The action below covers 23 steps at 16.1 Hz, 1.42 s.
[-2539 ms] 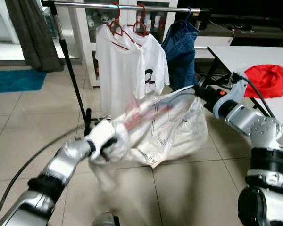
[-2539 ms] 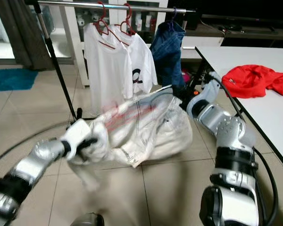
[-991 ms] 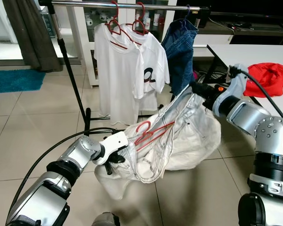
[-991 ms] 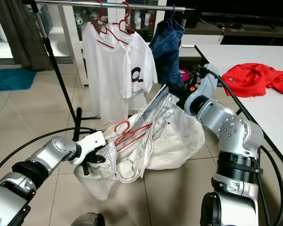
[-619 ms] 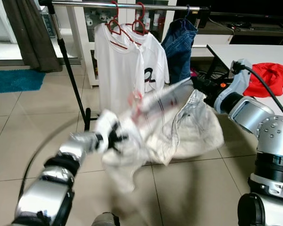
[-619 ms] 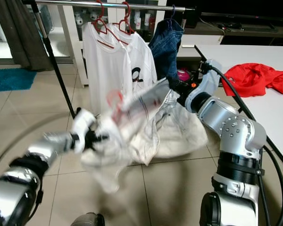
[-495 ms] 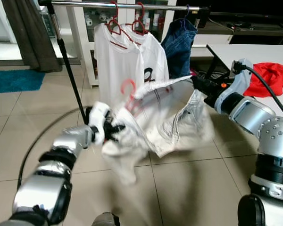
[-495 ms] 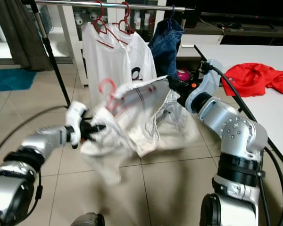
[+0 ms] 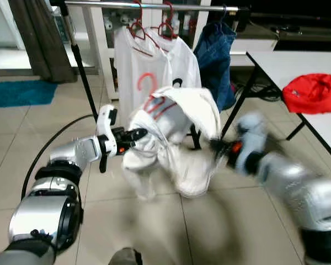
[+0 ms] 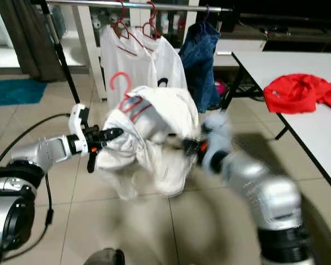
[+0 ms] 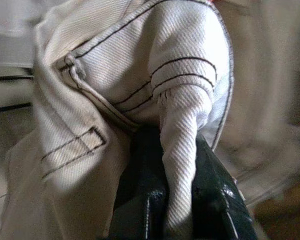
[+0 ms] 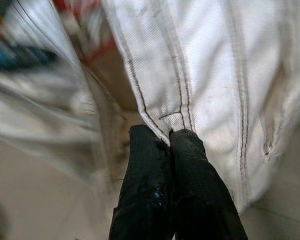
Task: Hang hanger
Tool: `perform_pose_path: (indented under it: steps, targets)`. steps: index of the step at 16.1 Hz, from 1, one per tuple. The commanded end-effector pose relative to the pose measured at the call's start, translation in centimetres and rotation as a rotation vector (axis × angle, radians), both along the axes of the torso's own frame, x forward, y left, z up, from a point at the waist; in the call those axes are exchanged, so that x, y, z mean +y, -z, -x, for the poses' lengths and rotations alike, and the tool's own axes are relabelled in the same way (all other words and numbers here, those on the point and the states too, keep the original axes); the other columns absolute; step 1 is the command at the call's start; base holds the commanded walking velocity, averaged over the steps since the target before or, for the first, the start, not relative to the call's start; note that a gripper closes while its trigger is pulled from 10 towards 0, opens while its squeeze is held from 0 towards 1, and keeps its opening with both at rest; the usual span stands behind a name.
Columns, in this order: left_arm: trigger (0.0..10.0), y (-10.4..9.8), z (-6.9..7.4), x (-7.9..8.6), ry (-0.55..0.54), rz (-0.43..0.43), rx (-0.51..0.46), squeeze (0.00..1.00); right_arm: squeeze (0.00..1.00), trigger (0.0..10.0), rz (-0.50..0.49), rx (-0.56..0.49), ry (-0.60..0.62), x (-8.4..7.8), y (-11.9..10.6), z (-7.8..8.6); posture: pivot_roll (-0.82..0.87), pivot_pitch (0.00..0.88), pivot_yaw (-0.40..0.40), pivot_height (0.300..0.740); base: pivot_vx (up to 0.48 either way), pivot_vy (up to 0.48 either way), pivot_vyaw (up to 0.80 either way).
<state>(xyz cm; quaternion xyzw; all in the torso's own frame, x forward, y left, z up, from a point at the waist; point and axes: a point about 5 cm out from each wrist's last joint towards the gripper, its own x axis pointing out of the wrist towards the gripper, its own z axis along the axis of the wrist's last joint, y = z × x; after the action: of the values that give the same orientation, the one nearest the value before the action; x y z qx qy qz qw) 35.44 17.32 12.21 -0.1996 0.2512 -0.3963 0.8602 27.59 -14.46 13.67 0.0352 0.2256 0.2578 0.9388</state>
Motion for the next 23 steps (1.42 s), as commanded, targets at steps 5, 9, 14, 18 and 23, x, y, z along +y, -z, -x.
perform_pose_path:
  steps: [5, 9, 14, 18, 23]
  targets:
    - [0.0, -4.9, 1.7, -0.7, 0.342, -0.006, -0.173, 0.0, 0.0, 0.0, 0.156, -0.043, -0.029, 1.9, 2.7, -0.7, -0.06, 0.0, 0.019, 0.74, 0.0, 0.0, 0.0]
    - [0.0, -6.4, 5.2, 0.3, 0.648, -0.059, -0.242, 0.0, 0.0, 0.0, 0.304, -0.078, -0.032, 2.1, 4.9, -2.1, -0.03, 0.0, 0.008, 0.74, 0.0, 0.0, 0.0]
    - [0.0, -8.0, 6.7, 0.7, 0.721, -0.008, -0.276, 0.0, 0.0, 0.0, 0.299, -0.113, -0.05, 2.6, 5.2, -2.7, -0.02, 0.0, -0.001, 0.74, 0.0, 0.0, 0.0]
    - [0.0, -8.0, 6.1, 0.8, 0.684, -0.1, -0.349, 0.0, 0.0, 1.5, 0.197, -0.193, -0.108, 3.4, 4.4, -2.8, -0.03, 0.0, 0.004, 0.74, 0.0, 0.0, 0.0]
    - [0.0, -6.4, 3.7, 2.1, 0.521, -0.403, -0.401, 0.0, 0.0, 0.0, 0.139, -0.244, -0.176, 3.7, 3.6, -2.3, -0.04, 0.0, 0.01, 0.74, 0.0, 0.0, 0.0]
